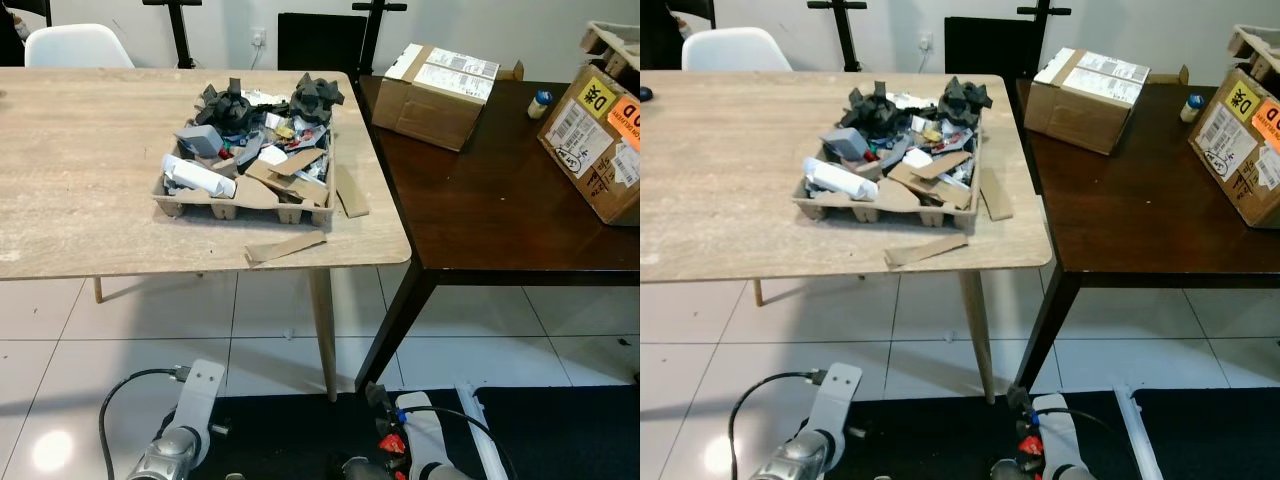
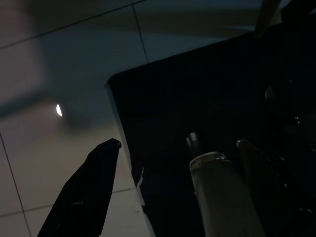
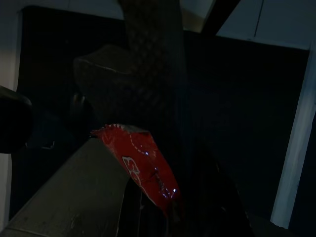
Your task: Picking trash to rubbish bin
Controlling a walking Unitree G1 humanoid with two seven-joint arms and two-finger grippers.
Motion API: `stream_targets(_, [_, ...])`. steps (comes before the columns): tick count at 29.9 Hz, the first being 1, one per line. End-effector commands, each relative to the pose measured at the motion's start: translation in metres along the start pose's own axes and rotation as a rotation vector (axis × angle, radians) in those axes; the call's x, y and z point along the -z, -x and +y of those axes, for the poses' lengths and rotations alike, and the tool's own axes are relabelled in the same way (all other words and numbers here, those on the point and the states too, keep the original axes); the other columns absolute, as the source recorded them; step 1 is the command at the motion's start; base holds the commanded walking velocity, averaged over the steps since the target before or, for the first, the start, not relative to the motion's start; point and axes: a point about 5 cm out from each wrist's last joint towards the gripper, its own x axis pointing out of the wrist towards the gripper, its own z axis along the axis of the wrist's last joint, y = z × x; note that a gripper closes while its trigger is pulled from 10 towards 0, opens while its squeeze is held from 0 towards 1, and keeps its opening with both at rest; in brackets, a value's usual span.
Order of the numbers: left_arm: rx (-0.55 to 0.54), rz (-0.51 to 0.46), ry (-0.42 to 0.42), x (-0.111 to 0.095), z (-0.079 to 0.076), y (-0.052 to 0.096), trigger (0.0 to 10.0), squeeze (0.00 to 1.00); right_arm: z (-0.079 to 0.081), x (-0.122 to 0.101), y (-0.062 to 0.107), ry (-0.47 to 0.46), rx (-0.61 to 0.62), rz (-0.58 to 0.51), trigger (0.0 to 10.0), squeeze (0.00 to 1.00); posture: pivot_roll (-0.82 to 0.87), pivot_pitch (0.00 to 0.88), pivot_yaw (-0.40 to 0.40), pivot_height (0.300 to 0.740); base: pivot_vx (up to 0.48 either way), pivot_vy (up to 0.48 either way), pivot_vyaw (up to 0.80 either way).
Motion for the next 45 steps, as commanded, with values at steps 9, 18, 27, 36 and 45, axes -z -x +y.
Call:
stream_targets(9, [0.001,0.008,-0.043,0.030,0.006,0.012,10.0,0.00,0.012,0.039,0.011,-0.100,0.018,0.032,10.0,0.00,0.04,0.377,-0.027,0.740,0.000,0.000,0.00])
stream_targets(18, [-0.020,0.011,-0.042,0.045,0.017,0.021,10.0,0.00,0.018,0.055,0.018,-0.132,0.027,0.037,10.0,0.00,0.05,0.419,-0.018,0.740,0.000,0.000,0.00])
stream_targets(27, [-0.035,-0.070,-0.039,0.020,0.012,0.013,10.0,0.00,0.010,0.029,0.013,-0.111,0.060,-0.085,10.0,0.00,0.03,0.375,-0.011,0.740,0.000,0.000,0.00])
stream_targets(36, [-0.102,-0.145,-0.017,-0.009,0.013,0.005,10.0,0.00,-0.001,-0.014,0.006,-0.091,0.137,-0.251,10.0,0.00,0.03,0.335,-0.009,0.740,0.000,0.000,0.00])
stream_targets(45, [-0.110,-0.177,0.000,-0.023,0.014,0.002,10.0,0.00,0.000,-0.036,0.001,-0.114,0.105,-0.317,10.0,0.00,0.03,0.307,-0.008,0.740,0.000,0.000,0.00])
